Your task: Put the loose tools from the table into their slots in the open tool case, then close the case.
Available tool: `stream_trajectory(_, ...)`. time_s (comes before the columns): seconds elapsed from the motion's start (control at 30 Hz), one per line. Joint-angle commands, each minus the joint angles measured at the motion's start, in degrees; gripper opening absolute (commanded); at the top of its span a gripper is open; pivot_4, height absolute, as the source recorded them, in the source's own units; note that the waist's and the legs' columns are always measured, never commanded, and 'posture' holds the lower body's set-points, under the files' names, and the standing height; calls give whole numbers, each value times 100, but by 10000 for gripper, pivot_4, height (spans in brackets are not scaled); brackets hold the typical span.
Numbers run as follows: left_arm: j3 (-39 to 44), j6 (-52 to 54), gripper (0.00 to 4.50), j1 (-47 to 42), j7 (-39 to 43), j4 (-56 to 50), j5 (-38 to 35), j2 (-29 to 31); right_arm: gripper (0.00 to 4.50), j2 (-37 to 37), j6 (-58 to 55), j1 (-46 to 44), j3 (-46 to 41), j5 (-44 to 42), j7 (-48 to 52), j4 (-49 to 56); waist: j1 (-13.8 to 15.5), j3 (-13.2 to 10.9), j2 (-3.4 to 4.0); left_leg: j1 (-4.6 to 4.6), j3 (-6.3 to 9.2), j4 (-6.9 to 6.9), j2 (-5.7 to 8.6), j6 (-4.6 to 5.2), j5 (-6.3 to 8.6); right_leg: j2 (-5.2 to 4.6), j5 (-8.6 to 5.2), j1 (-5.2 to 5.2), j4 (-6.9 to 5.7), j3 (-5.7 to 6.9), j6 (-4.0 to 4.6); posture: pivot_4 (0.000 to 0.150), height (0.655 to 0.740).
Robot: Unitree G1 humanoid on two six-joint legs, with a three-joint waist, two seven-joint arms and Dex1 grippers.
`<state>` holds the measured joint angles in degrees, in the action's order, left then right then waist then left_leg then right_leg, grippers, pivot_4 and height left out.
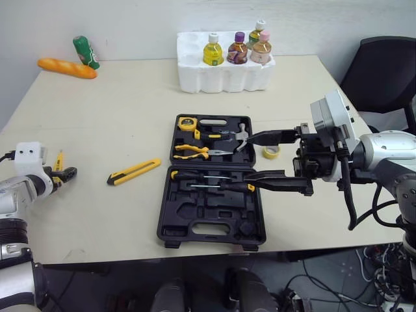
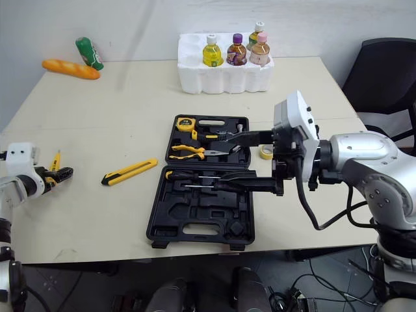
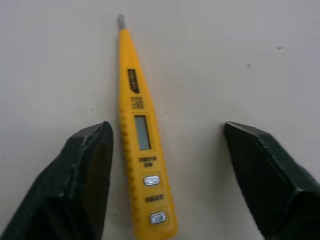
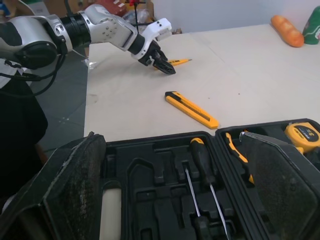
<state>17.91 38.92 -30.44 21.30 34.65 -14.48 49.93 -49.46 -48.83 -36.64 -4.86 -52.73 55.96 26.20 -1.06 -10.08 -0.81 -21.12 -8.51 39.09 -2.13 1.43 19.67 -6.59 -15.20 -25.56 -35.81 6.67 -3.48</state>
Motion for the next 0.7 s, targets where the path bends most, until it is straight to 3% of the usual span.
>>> stream_trajectory(0.03,-11,116,19158,313,-79,47,147,-82,45000,-168,-74,232,-298,-262,107,256,0,1,1,1,0,0,-1,0,0,0,0,0,-1,0,0,1500,7367)
stream_trajectory(0.13,96,129,5521,425,-111,-20,109,-95,45000,-285,-8,448,-402,-260,192,258,-40,2,4,3,-2,-1,-1,0,0,0,0,0,-1,-3,0,1500,7367)
stream_trajectory(0.33,287,72,4854,577,11,-162,86,68,45000,-253,46,506,-432,-296,185,268,-74,3,7,11,-5,-3,-4,-2,-1,1,-1,0,-6,-6,2,1500,7367)
stream_trajectory(0.5,192,-593,4854,480,506,-413,174,404,45000,-315,171,497,-389,-115,284,103,-49,-1,0,3,-7,-3,-5,-3,1,1,-1,-3,0,-3,2,1500,7367)
stream_trajectory(0.6,-108,-814,4854,316,1437,-1096,-2,580,45000,-430,292,452,-304,146,440,-83,-15,-3,-6,-5,-1,-1,-4,-1,1,-1,-1,-4,6,2,2,1500,7367)
stream_trajectory(0.7,-315,-526,4854,444,2570,-2418,-624,699,45000,-574,266,511,-412,214,439,-139,92,-3,-9,-13,4,0,-2,0,4,-7,0,-3,17,7,0,1500,7367)
